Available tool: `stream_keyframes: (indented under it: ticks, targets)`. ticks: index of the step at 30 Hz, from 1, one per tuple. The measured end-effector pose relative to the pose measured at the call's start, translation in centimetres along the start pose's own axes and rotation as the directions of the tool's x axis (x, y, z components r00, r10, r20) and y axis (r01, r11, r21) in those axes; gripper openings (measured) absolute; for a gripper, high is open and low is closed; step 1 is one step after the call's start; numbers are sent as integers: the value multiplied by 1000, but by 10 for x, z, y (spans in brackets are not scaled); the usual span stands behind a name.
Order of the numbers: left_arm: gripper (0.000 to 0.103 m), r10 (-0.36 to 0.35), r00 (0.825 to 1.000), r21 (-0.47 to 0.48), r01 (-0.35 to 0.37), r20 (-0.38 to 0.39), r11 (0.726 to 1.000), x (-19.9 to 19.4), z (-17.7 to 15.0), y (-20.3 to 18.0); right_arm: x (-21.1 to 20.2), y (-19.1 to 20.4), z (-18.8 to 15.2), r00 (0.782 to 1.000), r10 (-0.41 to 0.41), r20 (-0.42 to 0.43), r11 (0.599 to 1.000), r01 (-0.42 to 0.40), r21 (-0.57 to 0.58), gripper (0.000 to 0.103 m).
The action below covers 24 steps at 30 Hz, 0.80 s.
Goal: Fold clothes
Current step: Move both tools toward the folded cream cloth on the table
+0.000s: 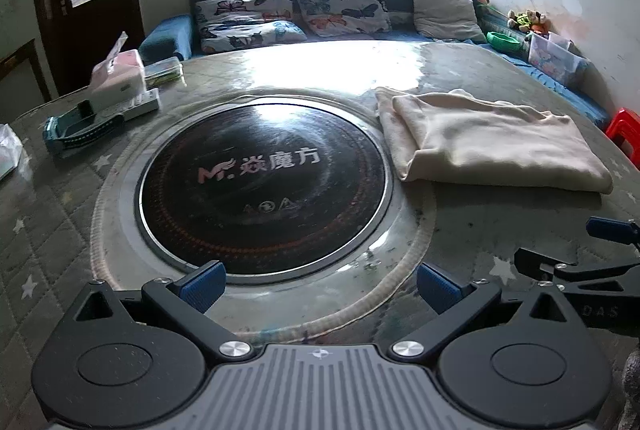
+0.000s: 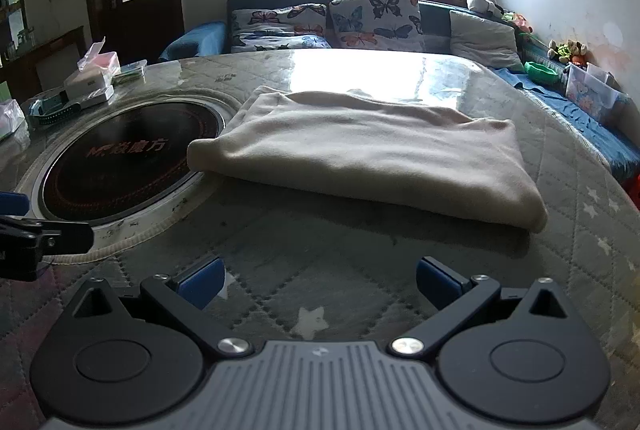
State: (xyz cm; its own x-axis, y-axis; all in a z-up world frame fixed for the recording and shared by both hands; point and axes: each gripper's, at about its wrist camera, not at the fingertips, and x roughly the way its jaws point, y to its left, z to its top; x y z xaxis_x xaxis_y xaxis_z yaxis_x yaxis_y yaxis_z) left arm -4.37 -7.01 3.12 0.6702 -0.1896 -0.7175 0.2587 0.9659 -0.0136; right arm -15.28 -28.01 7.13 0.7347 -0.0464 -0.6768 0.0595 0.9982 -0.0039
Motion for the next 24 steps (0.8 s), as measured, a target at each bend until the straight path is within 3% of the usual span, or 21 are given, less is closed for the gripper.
stream_keyframes:
  ticks: [24]
  targets:
    - [103, -44, 999, 72, 45, -19, 996, 25, 30, -39, -11, -51, 15, 996, -84, 40, 995, 82, 56, 103]
